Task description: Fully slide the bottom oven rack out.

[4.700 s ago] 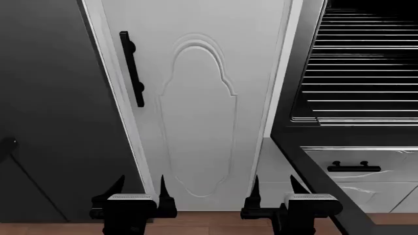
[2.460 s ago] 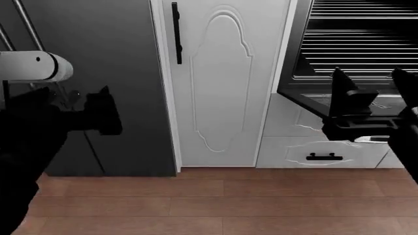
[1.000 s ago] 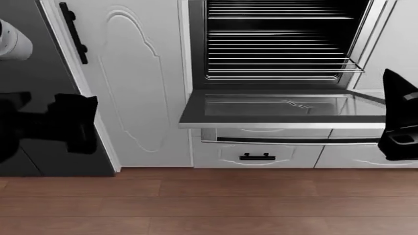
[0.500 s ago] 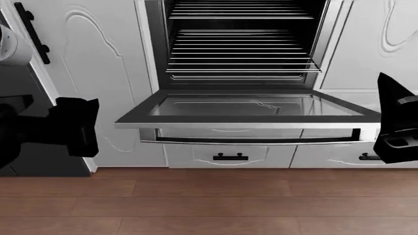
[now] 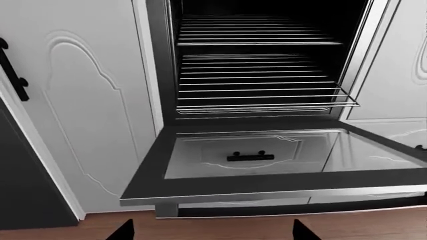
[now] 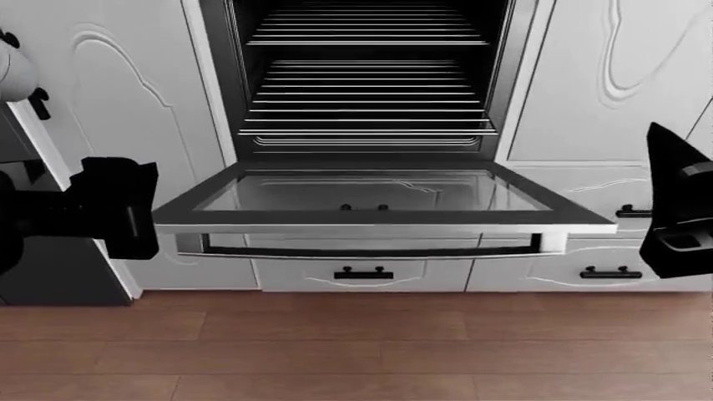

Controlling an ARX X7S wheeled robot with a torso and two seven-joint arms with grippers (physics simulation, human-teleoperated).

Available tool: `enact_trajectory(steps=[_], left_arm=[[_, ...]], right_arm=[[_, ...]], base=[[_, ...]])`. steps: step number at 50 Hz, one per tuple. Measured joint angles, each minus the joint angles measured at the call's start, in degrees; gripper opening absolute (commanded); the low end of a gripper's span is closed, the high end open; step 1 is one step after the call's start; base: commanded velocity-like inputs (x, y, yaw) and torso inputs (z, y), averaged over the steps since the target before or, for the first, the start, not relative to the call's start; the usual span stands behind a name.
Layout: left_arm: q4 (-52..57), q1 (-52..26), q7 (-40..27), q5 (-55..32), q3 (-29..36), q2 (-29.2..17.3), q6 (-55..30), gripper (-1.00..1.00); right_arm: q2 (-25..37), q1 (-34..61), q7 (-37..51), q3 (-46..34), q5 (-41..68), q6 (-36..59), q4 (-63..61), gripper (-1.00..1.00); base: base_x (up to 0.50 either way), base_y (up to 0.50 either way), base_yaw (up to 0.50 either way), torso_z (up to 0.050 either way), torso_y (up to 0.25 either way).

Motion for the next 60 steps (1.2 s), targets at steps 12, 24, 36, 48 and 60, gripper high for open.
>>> enact_trajectory(steps=[12, 24, 36, 48, 60], left_arm=[[-0.2, -0.8, -0.1, -0.2, 0.9, 0.0, -0.2, 1.0], [-0.8, -2.3, 0.0, -0.3, 1.5, 0.0, -0.6, 1.0], [-1.3, -4.3, -0.1, -0.1, 2.0, 0.2, -1.2, 1.0], [-1.7, -6.2, -0.6, 0.2, 3.1, 0.9, -1.9, 1.0], [-1.5, -6.0, 0.1, 0.4, 3.7, 0.8, -1.7, 1.0]], right_arm=[[-0.2, 0.1, 0.0, -0.4, 0.1, -0.3, 0.3, 1.0], [-0.5, 2.4, 1.0, -2.0, 0.7, 0.1, 1.0, 1.0], [-0.5, 4.5, 1.5, -2.5, 1.0, 0.0, 1.5, 1.0], [0.0, 3.8, 0.5, -1.2, 0.3, -0.4, 1.4, 1.0], [0.2, 3.2, 0.1, -1.0, 0.1, -0.7, 1.2, 1.0]], base=[[0.0, 0.0, 0.0, 0.05, 0.006], [0.08, 0.0, 0.0, 0.037, 0.005], [0.39, 0.0, 0.0, 0.0, 0.0], [0.41, 0.0, 0.0, 0.0, 0.0], [0.41, 0.0, 0.0, 0.0, 0.001]])
